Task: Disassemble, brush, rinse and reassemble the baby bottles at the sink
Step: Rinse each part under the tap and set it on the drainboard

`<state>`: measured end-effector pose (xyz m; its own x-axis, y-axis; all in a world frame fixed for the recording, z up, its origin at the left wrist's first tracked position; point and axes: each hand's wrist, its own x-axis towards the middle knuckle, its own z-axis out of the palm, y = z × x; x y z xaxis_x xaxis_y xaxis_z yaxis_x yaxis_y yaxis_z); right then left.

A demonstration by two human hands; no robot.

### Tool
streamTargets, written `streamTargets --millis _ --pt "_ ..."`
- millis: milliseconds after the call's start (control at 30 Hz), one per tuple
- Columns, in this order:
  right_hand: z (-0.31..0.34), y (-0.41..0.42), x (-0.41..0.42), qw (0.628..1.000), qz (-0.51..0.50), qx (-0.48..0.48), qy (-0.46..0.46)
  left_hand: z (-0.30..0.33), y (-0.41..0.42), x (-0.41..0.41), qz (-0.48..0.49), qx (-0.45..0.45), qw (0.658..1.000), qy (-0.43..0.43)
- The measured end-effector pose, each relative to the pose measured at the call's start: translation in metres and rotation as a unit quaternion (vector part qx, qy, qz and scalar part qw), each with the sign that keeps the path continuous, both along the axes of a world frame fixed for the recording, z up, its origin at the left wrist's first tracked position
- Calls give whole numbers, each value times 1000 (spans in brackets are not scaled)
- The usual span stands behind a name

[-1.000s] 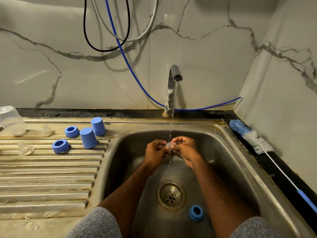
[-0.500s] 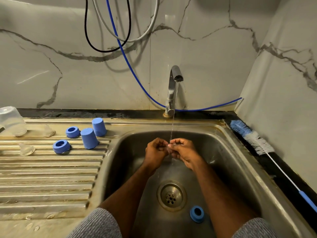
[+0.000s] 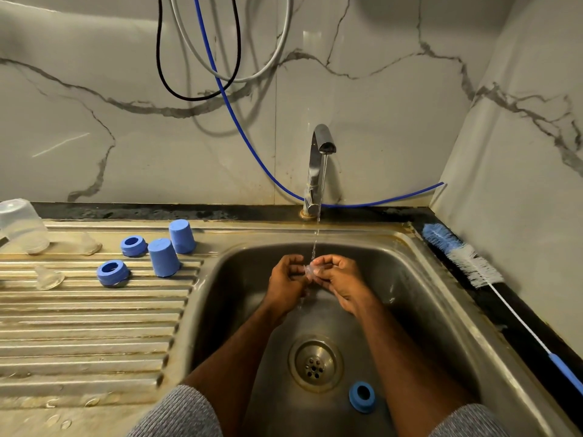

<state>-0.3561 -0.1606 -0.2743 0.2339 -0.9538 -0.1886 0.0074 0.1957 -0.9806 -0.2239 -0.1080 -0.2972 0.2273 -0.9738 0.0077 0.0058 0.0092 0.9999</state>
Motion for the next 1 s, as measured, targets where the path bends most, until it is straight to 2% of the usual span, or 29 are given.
streamTargets --millis 100,367,533,1000 --pt "-1 -2 1 1000 -5 -3 -2 -1 0 -2 -21 4 1000 2" --pt "5 1 3 1000 -15 -5 -23 0 -1 0 43 -13 999 -12" --pt "4 0 0 999 -22 13 -29 0 -1 -2 38 -12 999 -18" --pt "1 -3 0 999 -27 13 -20 -2 -5 -3 21 21 999 41"
